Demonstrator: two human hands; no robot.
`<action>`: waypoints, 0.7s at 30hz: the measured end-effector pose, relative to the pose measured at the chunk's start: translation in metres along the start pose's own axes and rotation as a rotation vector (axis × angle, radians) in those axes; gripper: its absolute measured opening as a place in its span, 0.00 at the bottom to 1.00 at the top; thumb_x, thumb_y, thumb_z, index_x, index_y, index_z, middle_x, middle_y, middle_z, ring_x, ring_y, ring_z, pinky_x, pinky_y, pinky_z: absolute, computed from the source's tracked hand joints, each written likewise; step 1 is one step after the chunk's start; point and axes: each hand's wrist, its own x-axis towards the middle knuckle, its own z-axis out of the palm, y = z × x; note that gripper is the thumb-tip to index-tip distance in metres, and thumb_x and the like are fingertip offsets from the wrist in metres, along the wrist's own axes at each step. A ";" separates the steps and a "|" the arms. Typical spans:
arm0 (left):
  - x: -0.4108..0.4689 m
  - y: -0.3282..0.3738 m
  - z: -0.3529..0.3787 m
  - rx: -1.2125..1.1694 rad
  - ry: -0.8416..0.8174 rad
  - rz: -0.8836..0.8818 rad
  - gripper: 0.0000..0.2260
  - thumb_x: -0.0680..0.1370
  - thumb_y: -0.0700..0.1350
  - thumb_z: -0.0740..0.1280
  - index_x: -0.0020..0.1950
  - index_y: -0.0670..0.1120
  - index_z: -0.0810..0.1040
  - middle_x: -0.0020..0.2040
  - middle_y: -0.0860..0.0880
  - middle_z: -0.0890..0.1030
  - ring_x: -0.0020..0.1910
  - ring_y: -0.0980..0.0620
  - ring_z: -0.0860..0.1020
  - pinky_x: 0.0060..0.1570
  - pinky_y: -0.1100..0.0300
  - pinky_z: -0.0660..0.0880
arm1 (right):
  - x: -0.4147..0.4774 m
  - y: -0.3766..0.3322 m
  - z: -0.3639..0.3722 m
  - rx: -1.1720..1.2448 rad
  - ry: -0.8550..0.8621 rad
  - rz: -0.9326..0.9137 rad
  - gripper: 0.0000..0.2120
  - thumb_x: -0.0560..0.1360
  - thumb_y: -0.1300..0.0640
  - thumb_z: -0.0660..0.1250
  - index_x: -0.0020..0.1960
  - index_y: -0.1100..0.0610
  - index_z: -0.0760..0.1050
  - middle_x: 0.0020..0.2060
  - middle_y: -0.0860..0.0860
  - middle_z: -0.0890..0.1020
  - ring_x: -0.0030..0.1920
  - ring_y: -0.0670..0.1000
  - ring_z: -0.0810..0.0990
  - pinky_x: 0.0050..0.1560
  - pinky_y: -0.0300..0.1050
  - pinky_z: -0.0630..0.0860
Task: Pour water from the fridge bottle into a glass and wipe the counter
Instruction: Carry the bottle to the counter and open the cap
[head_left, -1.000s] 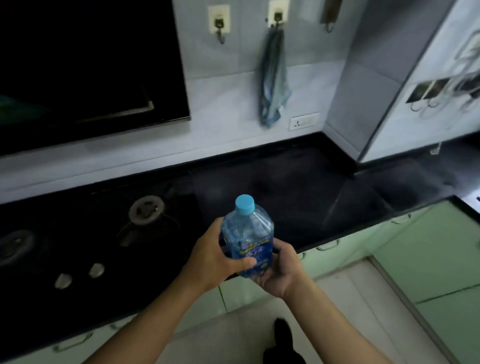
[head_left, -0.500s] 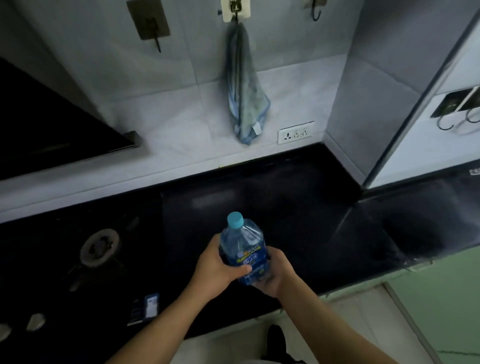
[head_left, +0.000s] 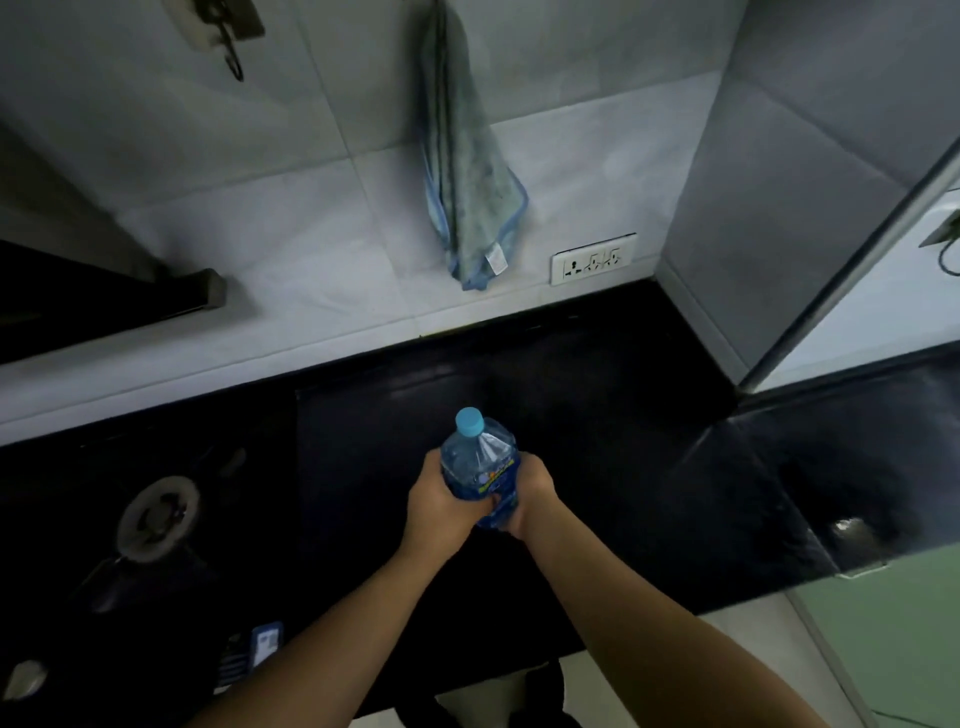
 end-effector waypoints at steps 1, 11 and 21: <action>0.006 0.001 0.003 0.001 -0.005 -0.006 0.32 0.64 0.44 0.83 0.62 0.57 0.72 0.50 0.60 0.81 0.44 0.70 0.80 0.37 0.77 0.73 | 0.005 -0.005 0.002 -0.013 0.012 -0.013 0.21 0.81 0.52 0.55 0.60 0.62 0.80 0.57 0.63 0.83 0.60 0.65 0.81 0.65 0.63 0.74; 0.030 0.000 0.018 0.004 -0.061 0.008 0.35 0.63 0.41 0.83 0.64 0.56 0.70 0.54 0.58 0.81 0.49 0.62 0.80 0.37 0.76 0.74 | 0.030 -0.024 -0.001 -0.107 0.118 -0.102 0.18 0.79 0.52 0.57 0.58 0.61 0.80 0.53 0.63 0.84 0.54 0.66 0.82 0.59 0.66 0.78; 0.021 0.019 0.001 0.155 -0.159 0.074 0.27 0.65 0.41 0.82 0.49 0.64 0.69 0.44 0.62 0.80 0.44 0.78 0.76 0.38 0.80 0.71 | 0.002 -0.026 -0.006 -0.273 0.131 -0.139 0.15 0.82 0.55 0.57 0.53 0.60 0.81 0.31 0.56 0.85 0.24 0.53 0.82 0.25 0.44 0.78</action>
